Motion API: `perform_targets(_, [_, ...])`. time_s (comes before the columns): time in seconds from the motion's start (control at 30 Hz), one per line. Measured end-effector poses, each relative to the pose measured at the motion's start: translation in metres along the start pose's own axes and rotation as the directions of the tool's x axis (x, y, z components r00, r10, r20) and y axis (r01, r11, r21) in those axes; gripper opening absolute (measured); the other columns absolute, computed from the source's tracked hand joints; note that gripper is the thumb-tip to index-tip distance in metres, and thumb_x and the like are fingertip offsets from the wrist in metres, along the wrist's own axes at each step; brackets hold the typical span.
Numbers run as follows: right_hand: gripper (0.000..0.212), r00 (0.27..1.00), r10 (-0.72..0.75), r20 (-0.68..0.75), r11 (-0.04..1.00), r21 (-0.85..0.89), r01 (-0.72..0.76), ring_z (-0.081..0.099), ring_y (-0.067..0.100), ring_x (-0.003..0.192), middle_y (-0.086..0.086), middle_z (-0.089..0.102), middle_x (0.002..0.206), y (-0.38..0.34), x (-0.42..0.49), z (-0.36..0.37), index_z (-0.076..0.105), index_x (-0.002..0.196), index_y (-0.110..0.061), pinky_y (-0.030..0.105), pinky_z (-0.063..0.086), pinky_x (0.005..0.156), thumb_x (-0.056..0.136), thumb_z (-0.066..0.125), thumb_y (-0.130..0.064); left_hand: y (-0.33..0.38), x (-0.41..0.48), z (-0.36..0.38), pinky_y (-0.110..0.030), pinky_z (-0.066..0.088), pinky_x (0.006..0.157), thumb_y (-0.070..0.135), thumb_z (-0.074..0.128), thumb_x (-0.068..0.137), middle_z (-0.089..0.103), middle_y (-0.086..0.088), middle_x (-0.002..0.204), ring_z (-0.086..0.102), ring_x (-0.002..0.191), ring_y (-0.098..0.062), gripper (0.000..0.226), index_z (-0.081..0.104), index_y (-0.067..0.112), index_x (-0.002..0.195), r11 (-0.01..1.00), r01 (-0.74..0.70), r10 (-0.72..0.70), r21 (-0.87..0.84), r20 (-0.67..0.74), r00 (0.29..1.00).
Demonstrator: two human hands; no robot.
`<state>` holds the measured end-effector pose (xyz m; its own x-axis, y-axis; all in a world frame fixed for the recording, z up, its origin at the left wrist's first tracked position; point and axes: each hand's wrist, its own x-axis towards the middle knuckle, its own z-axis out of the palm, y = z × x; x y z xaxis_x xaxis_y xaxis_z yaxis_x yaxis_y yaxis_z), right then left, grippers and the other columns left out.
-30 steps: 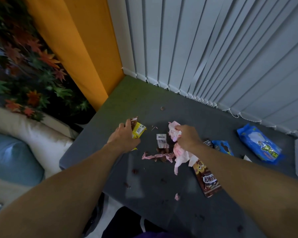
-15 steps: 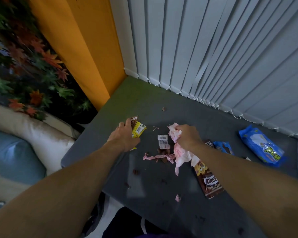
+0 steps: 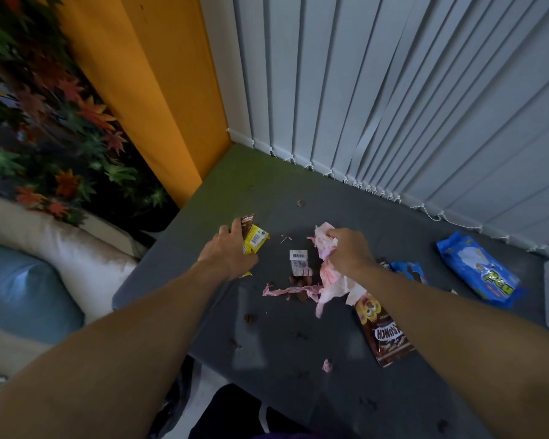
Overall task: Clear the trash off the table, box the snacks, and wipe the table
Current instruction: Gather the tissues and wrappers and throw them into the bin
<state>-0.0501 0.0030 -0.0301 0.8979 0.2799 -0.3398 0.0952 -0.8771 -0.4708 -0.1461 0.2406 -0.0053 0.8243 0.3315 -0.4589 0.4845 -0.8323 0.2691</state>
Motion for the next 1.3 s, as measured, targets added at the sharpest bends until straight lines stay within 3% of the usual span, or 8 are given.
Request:
perform_targets(0.2, [0.053,0.999,-0.045,-0.015,0.999,-0.021,0.045,0.059,0.033,0.118,0.013,0.066,0.126,-0.003,0.0,-0.007,0.064,0.131,-0.016,0.039,0.048,0.101,0.081,0.074,-0.003,0.002,-0.002,-0.004,-0.048,0.049,0.096,0.042,0.068,0.082,0.043,-0.012,0.136,0.053,0.118,-0.036,0.095,0.012,0.019,0.156,1.0,-0.004,0.003,-0.008,-0.013,1.0])
perform_targets(0.47, [0.053,0.999,-0.04,-0.036,0.999,-0.004,0.04,0.055,0.032,0.125,0.014,0.062,0.134,-0.001,0.0,-0.013,0.061,0.134,-0.01,0.032,0.043,0.105,0.083,0.072,0.001,0.006,-0.001,-0.011,-0.049,0.049,0.097,0.042,0.068,0.083,0.044,-0.015,0.136,0.053,0.119,-0.037,0.096,0.012,0.016,0.156,0.999,-0.032,0.031,-0.005,-0.04,0.999])
perform_targets(0.83, [0.043,0.992,-0.121,0.039,0.991,-0.059,0.123,0.064,0.031,0.107,0.013,0.071,0.114,-0.004,-0.012,-0.012,0.07,0.121,-0.012,0.035,0.053,0.088,0.083,0.066,0.007,0.011,-0.005,-0.001,-0.048,0.048,0.099,0.041,0.067,0.083,0.04,-0.013,0.14,0.05,0.122,-0.035,0.098,0.007,0.019,0.158,0.998,-0.052,0.052,-0.037,0.009,0.999])
perform_targets(0.9, [0.037,0.99,-0.138,0.042,0.99,-0.026,0.139,0.066,0.029,0.103,0.011,0.072,0.108,-0.004,-0.013,-0.011,0.073,0.115,-0.011,0.036,0.053,0.086,0.082,0.066,0.006,0.011,-0.006,0.001,-0.048,0.047,0.099,0.041,0.067,0.083,0.04,-0.013,0.14,0.05,0.122,-0.035,0.098,0.008,0.019,0.157,0.998,-0.053,0.053,-0.04,0.01,0.999])
perform_targets(1.03, [0.016,0.987,-0.157,0.035,0.988,-0.003,0.157,0.066,0.025,0.082,0.006,0.068,0.082,-0.005,-0.011,-0.007,0.068,0.082,-0.016,0.03,0.047,0.062,0.078,0.065,-0.001,0.012,-0.006,0.003,-0.048,0.046,0.1,0.041,0.067,0.082,0.04,-0.014,0.14,0.049,0.124,-0.036,0.098,0.008,0.018,0.157,0.997,-0.052,0.053,-0.053,0.013,0.999])
perform_targets(1.1, [0.026,0.985,-0.167,0.049,0.986,-0.001,0.167,0.062,0.025,0.079,0.004,0.06,0.08,-0.006,-0.007,-0.001,0.058,0.069,-0.027,0.025,0.042,0.057,0.075,0.065,-0.004,0.012,-0.006,0.004,-0.049,0.046,0.1,0.041,0.067,0.082,0.04,-0.013,0.14,0.049,0.124,-0.036,0.097,0.009,0.017,0.157,0.996,-0.053,0.054,-0.068,0.007,0.999])
perform_targets(1.17, [0.021,0.975,-0.202,0.095,0.979,-0.02,0.204,0.061,0.026,0.09,0.006,0.06,0.095,-0.008,-0.006,0.005,0.07,0.085,-0.026,0.028,0.049,0.071,0.071,0.078,-0.012,0.011,-0.007,0.006,-0.049,0.047,0.099,0.041,0.067,0.081,0.041,-0.013,0.138,0.05,0.122,-0.036,0.097,0.01,0.018,0.156,0.995,-0.057,0.058,-0.085,0.002,0.998])
perform_targets(1.3, [0.068,0.936,-0.253,0.243,0.954,-0.098,0.283,0.048,0.031,0.126,0.01,0.054,0.135,-0.011,-0.004,0.026,0.065,0.129,-0.015,0.034,0.037,0.107,0.066,0.089,-0.029,0.002,-0.011,0.017,-0.049,0.047,0.098,0.041,0.066,0.082,0.043,-0.014,0.137,0.051,0.121,-0.036,0.096,0.01,0.017,0.157,0.995,-0.055,0.057,-0.084,0.019,0.998])
